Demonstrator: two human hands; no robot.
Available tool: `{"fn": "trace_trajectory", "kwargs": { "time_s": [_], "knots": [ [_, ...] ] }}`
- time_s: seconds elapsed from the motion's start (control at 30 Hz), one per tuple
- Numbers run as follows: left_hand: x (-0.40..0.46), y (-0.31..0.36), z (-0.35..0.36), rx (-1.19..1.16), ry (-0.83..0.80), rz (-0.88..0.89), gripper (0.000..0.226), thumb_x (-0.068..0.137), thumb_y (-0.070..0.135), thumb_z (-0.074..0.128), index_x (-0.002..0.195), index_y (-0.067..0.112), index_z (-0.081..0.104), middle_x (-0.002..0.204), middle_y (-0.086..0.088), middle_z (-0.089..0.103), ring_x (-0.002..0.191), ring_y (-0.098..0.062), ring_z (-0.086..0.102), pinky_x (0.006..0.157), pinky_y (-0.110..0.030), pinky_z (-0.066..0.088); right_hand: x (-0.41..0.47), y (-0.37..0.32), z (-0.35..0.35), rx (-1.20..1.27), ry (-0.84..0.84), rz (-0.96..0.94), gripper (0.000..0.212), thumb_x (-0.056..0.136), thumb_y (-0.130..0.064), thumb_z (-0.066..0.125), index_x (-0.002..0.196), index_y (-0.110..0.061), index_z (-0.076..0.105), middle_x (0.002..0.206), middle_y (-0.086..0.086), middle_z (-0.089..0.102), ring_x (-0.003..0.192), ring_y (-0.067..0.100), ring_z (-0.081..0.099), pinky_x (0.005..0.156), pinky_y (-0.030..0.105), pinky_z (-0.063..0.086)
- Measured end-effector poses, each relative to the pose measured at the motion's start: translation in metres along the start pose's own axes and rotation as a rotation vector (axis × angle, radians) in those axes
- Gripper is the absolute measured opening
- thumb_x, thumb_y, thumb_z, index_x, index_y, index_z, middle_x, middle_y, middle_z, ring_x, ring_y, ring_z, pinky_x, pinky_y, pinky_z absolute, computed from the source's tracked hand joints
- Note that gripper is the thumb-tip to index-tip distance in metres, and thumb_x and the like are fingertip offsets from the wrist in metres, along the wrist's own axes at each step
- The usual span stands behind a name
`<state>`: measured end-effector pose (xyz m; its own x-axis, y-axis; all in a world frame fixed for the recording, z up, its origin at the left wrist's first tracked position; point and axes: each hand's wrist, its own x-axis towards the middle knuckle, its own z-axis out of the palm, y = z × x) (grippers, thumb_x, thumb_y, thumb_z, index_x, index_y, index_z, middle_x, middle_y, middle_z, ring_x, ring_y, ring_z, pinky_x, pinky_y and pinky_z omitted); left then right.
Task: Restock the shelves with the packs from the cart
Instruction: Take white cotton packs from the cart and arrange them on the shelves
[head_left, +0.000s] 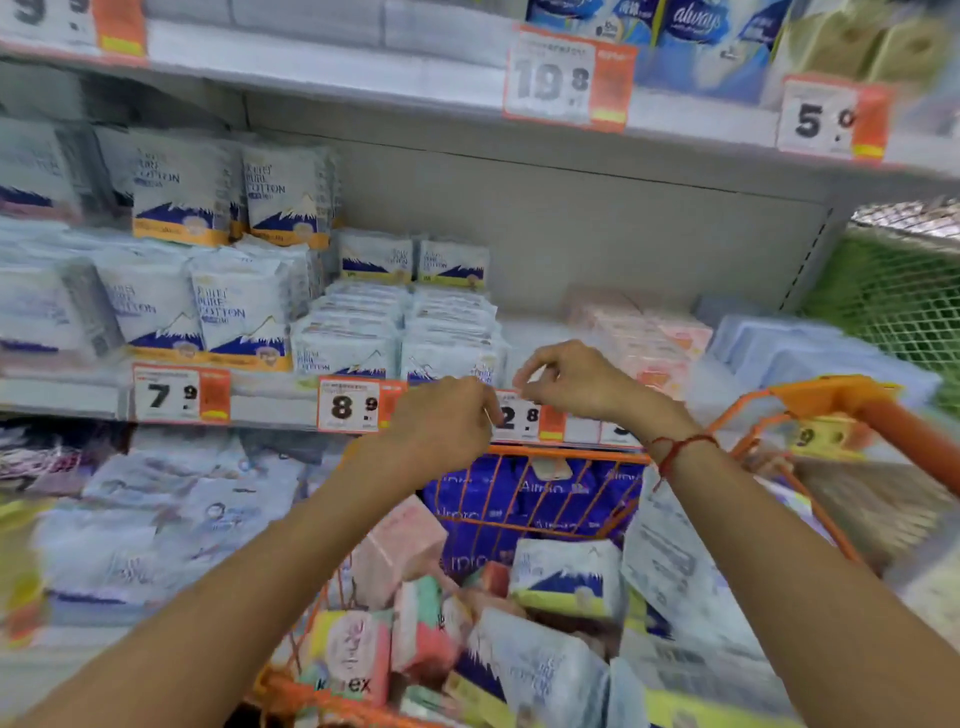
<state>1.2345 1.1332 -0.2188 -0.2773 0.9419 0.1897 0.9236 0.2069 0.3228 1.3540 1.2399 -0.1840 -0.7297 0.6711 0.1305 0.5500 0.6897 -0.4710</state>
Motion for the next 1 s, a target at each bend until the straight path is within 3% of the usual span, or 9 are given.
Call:
{"fn": "trace_trajectory", "kwargs": {
  "time_s": [0.1, 0.17, 0.23, 0.3, 0.47, 0.7, 0.83, 0.9, 1.0],
  "knots": [
    [-0.017, 0.016, 0.035, -0.181, -0.271, 0.062, 0.027, 0.088, 0.017, 0.050, 0.104, 0.026, 0.070, 0.113, -0.004, 0.068, 0.106, -0.024, 0.062, 0.093, -0.037, 0.049, -0.033, 0.015, 0.011, 0.025, -0.098, 0.129, 0.009, 0.085, -0.014, 0.062, 0.086, -0.015, 0.072, 0.067, -0.003, 0.059, 0.057, 0.003, 0.056, 0.050, 0.009, 0.039],
    [-0.023, 0.027, 0.061, -0.106, -0.397, 0.126, 0.032, 0.089, 0.017, 0.049, 0.115, 0.026, 0.066, 0.121, -0.001, 0.064, 0.114, -0.023, 0.058, 0.097, -0.039, 0.046, -0.053, 0.034, 0.024, -0.102, -0.105, 0.233, 0.013, 0.082, -0.015, 0.058, 0.079, -0.011, 0.069, 0.078, 0.007, 0.065, 0.076, 0.021, 0.062, 0.061, 0.023, 0.047],
    [-0.024, 0.034, 0.084, 0.034, -0.497, 0.223, 0.045, 0.090, 0.014, 0.049, 0.135, 0.022, 0.049, 0.138, -0.004, 0.050, 0.127, -0.025, 0.048, 0.102, -0.039, 0.041, -0.071, 0.043, 0.037, -0.299, -0.158, 0.322, 0.013, 0.080, -0.015, 0.054, 0.078, -0.012, 0.066, 0.082, 0.011, 0.064, 0.083, 0.034, 0.060, 0.065, 0.030, 0.047],
    [-0.024, 0.036, 0.099, 0.030, -0.597, 0.288, 0.064, 0.091, 0.020, 0.058, 0.147, 0.013, 0.028, 0.148, -0.009, 0.034, 0.134, -0.026, 0.037, 0.107, -0.037, 0.035, -0.082, 0.039, 0.044, -0.416, -0.022, 0.314, 0.019, 0.083, -0.014, 0.054, 0.094, -0.014, 0.068, 0.098, 0.010, 0.067, 0.096, 0.034, 0.061, 0.076, 0.034, 0.049],
    [-0.022, 0.020, 0.116, 0.065, -0.573, 0.295, 0.087, 0.080, 0.049, 0.068, 0.146, 0.015, 0.022, 0.144, -0.008, 0.035, 0.129, -0.027, 0.039, 0.104, -0.039, 0.038, -0.091, 0.023, 0.022, -0.576, 0.378, 0.318, 0.031, 0.082, -0.023, 0.055, 0.112, -0.016, 0.062, 0.118, 0.008, 0.055, 0.118, 0.030, 0.040, 0.095, 0.037, 0.031],
    [-0.018, 0.017, 0.113, 0.166, -0.423, 0.333, 0.054, 0.087, 0.040, 0.061, 0.137, 0.026, 0.045, 0.131, -0.003, 0.044, 0.122, -0.023, 0.037, 0.099, -0.038, 0.040, -0.088, 0.032, -0.001, -0.603, 0.170, 0.614, 0.031, 0.087, -0.024, 0.056, 0.116, -0.012, 0.054, 0.128, 0.014, 0.052, 0.124, 0.033, 0.039, 0.104, 0.035, 0.027],
    [-0.014, 0.012, 0.111, -0.028, -0.437, 0.293, 0.047, 0.091, 0.040, 0.057, 0.135, 0.028, 0.048, 0.135, 0.002, 0.045, 0.122, -0.018, 0.043, 0.100, -0.033, 0.038, -0.089, 0.027, -0.002, -0.594, 0.135, 0.610, 0.027, 0.089, -0.014, 0.052, 0.116, -0.011, 0.052, 0.126, 0.013, 0.055, 0.124, 0.033, 0.046, 0.105, 0.040, 0.029],
    [-0.009, 0.016, 0.101, -0.252, -0.429, 0.204, 0.040, 0.094, 0.035, 0.055, 0.133, 0.027, 0.050, 0.131, 0.000, 0.051, 0.111, -0.017, 0.053, 0.094, -0.028, 0.042, -0.090, 0.028, -0.004, -0.522, 0.229, 0.561, 0.018, 0.086, -0.010, 0.056, 0.104, -0.011, 0.055, 0.118, 0.013, 0.060, 0.113, 0.034, 0.055, 0.089, 0.036, 0.038],
    [-0.005, 0.022, 0.074, -0.842, -0.492, -0.174, 0.036, 0.097, 0.042, 0.045, 0.117, 0.016, 0.060, 0.119, -0.007, 0.062, 0.095, -0.016, 0.062, 0.082, -0.024, 0.050, -0.093, 0.038, -0.012, -0.355, 0.302, 0.500, 0.033, 0.078, -0.013, 0.069, 0.110, -0.013, 0.067, 0.114, 0.008, 0.066, 0.105, 0.031, 0.061, 0.076, 0.031, 0.045]
  ]
}}
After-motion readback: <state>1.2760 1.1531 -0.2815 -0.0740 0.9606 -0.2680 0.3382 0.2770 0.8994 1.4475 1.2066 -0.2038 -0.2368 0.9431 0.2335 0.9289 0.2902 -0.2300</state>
